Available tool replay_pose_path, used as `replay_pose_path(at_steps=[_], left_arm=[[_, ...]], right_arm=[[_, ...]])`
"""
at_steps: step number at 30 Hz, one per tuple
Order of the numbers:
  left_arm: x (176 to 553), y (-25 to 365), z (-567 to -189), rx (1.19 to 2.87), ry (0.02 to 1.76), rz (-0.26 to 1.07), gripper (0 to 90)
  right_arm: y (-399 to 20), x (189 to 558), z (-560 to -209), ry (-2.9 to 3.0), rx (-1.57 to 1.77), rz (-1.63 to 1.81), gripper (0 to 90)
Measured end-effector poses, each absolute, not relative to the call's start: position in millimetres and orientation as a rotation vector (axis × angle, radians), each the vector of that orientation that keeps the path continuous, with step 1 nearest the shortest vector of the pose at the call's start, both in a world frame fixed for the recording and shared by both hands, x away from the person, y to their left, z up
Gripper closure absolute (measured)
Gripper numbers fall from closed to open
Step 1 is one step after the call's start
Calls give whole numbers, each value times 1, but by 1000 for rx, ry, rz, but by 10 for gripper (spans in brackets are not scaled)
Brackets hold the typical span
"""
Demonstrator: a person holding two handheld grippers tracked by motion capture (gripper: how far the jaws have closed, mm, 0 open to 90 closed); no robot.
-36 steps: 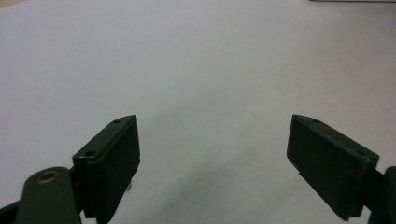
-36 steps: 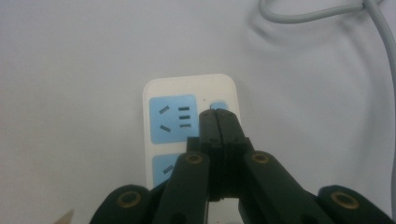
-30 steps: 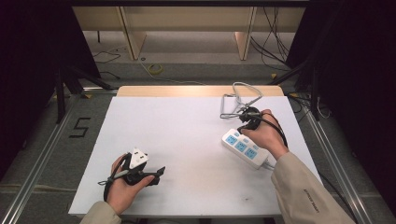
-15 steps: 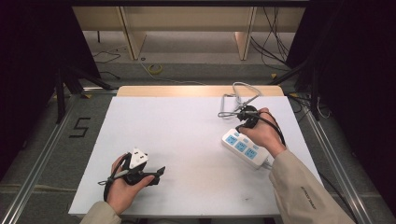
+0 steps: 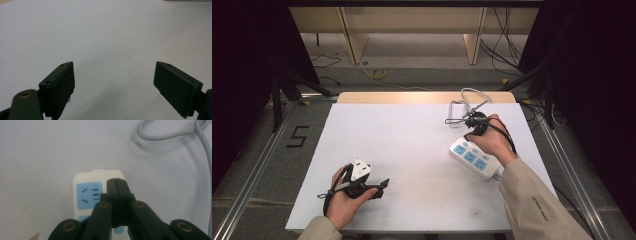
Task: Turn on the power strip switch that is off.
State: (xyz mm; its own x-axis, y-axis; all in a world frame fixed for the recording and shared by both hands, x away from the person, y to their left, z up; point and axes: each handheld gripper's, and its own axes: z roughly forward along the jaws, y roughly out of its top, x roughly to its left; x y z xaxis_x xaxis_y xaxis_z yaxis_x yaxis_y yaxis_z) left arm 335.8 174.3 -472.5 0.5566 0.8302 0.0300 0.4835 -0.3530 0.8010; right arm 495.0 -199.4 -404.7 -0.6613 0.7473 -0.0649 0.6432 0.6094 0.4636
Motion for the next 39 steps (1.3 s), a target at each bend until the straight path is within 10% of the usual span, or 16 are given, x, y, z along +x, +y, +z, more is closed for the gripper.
replay_pose_path(at_steps=[39], left_arm=[[337,173,-473,2012,1052,563,168]], right_arm=[[-202,510,-417,2583,1184,558,900]])
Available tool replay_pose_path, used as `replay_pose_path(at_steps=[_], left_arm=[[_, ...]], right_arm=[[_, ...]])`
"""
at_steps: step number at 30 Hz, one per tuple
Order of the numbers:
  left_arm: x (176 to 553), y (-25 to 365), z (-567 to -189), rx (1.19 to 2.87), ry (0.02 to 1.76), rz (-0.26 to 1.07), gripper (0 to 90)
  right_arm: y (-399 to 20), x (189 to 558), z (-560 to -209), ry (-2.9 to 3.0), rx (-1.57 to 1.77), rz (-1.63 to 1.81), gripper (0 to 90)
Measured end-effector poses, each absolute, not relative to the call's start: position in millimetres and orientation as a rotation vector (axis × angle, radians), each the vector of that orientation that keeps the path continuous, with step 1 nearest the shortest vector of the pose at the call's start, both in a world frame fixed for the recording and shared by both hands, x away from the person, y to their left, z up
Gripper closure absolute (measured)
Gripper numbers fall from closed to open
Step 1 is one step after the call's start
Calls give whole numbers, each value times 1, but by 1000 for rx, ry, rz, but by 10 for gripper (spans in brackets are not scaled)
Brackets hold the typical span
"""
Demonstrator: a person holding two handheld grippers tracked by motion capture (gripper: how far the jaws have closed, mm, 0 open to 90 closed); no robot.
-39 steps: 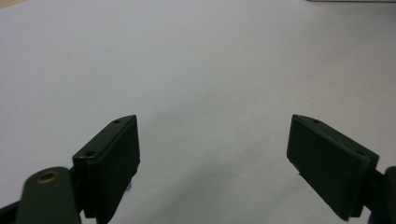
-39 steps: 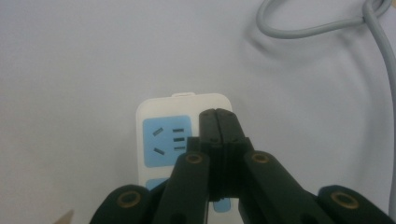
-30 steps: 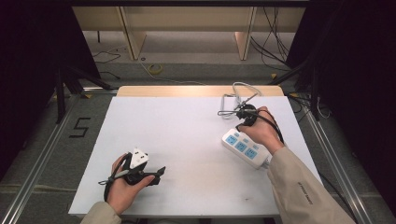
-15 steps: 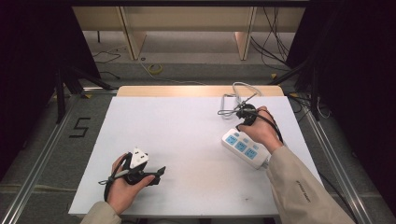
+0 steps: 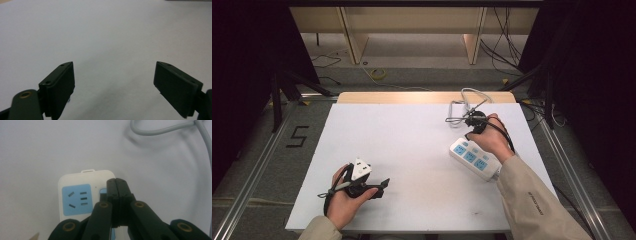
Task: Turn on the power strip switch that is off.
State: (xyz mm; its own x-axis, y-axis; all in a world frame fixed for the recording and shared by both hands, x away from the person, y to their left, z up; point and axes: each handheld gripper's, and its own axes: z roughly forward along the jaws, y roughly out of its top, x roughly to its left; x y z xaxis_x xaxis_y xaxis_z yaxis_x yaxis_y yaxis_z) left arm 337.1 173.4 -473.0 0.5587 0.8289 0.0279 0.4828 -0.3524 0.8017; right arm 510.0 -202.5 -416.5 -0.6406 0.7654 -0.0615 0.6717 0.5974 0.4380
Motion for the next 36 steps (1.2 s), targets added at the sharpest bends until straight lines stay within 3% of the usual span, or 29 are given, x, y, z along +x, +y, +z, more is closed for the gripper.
replay_pose_path(at_steps=[36], left_arm=[[337,173,-473,2013,1050,563,168]], right_arm=[[-196,514,-425,2609,1177,529,900]])
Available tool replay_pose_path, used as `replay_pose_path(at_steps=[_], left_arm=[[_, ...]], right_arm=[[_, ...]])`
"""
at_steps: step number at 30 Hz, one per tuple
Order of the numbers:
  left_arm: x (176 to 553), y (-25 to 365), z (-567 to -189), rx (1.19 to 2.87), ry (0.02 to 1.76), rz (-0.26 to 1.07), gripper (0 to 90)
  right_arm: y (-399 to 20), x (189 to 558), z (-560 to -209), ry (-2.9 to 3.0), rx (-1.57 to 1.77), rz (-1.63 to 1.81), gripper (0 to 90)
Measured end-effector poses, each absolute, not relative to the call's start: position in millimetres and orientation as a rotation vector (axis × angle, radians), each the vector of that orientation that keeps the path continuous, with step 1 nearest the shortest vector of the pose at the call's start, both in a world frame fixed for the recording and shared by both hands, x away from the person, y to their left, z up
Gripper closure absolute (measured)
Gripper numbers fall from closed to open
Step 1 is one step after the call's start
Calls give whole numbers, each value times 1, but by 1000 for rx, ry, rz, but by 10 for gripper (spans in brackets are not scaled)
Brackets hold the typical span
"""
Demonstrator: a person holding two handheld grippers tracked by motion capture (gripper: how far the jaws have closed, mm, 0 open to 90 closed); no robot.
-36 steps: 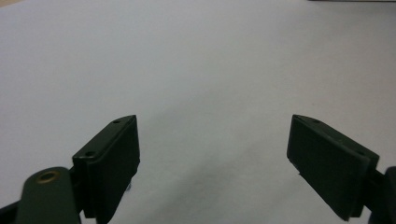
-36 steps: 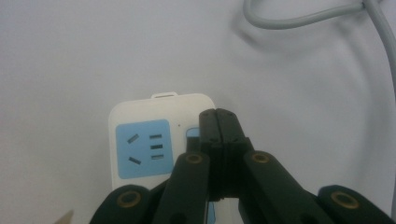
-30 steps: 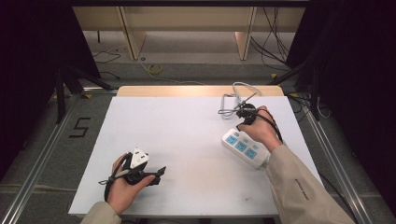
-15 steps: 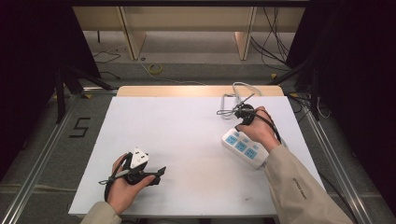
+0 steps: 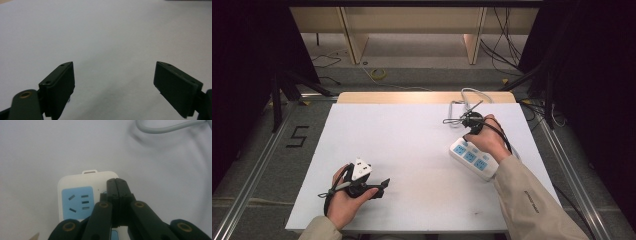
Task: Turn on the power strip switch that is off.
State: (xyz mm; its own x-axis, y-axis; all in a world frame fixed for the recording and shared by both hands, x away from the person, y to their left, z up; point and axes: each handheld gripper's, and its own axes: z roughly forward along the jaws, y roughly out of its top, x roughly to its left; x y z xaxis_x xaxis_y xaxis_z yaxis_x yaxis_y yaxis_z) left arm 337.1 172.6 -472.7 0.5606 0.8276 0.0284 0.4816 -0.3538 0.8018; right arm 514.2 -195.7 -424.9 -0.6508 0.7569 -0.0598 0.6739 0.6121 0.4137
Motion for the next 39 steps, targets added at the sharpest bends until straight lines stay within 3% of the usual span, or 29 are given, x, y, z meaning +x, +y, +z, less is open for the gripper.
replay_pose_path(at_steps=[39], left_arm=[[337,172,-472,2018,1045,563,169]], right_arm=[[-190,514,-430,2645,1180,490,900]])
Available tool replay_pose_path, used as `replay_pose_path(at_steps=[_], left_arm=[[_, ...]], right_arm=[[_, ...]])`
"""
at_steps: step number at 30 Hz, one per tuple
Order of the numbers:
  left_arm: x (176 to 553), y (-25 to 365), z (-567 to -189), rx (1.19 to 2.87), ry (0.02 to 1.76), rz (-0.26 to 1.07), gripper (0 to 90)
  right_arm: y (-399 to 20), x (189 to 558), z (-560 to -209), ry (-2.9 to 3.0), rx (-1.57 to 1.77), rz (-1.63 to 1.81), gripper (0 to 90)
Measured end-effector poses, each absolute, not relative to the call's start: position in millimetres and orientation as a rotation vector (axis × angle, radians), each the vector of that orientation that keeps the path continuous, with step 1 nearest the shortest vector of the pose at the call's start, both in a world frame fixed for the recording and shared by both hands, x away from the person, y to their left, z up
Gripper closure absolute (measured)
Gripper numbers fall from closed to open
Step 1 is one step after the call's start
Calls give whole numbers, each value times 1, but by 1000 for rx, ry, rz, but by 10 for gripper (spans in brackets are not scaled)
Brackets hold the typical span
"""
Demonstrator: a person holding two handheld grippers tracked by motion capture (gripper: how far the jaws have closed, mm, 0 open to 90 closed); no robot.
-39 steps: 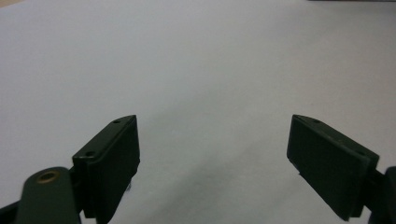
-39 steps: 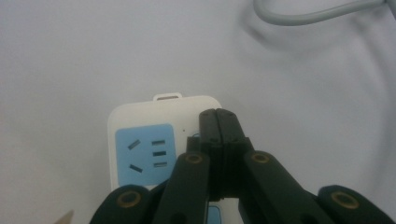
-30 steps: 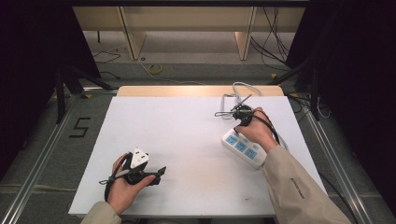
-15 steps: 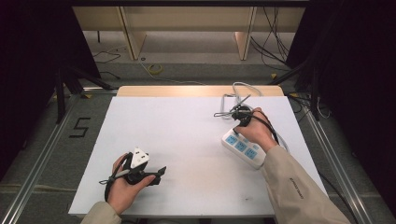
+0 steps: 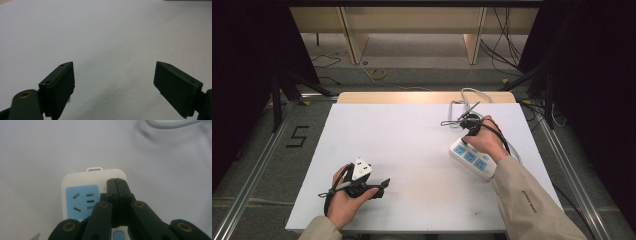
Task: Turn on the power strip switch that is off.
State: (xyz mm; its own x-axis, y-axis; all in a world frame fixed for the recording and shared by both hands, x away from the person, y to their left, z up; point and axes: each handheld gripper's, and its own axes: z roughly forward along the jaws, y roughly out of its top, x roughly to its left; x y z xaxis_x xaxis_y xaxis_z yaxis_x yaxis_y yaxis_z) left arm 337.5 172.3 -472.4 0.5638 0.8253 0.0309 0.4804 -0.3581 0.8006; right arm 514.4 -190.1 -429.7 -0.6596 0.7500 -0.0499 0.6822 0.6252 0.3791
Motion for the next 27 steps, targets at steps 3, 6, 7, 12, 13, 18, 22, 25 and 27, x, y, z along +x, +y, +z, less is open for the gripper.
replay_pose_path(at_steps=[3,6,7,12,13,18,22,25,27], left_arm=[[338,172,-472,2019,1045,563,169],[337,172,-472,2016,1046,563,168],[337,172,-472,2017,1045,563,169],[337,172,-472,2018,1046,562,168],[337,172,-472,2018,1045,562,168],[337,172,-473,2018,1047,560,168],[337,172,-473,2018,1047,560,169],[337,172,-473,2019,1045,561,168],[337,172,-473,2016,1047,561,169]], right_arm=[[-190,514,-430,2643,1181,489,900],[-190,514,-430,2642,1187,489,900],[-190,514,-431,2641,1188,490,900],[-189,515,-431,2641,1191,482,900],[-189,515,-431,2642,1196,483,900],[-188,513,-431,2637,1187,473,900],[-189,514,-431,2638,1196,476,900],[-188,514,-431,2639,1196,471,900],[-188,514,-431,2638,1197,472,900]])
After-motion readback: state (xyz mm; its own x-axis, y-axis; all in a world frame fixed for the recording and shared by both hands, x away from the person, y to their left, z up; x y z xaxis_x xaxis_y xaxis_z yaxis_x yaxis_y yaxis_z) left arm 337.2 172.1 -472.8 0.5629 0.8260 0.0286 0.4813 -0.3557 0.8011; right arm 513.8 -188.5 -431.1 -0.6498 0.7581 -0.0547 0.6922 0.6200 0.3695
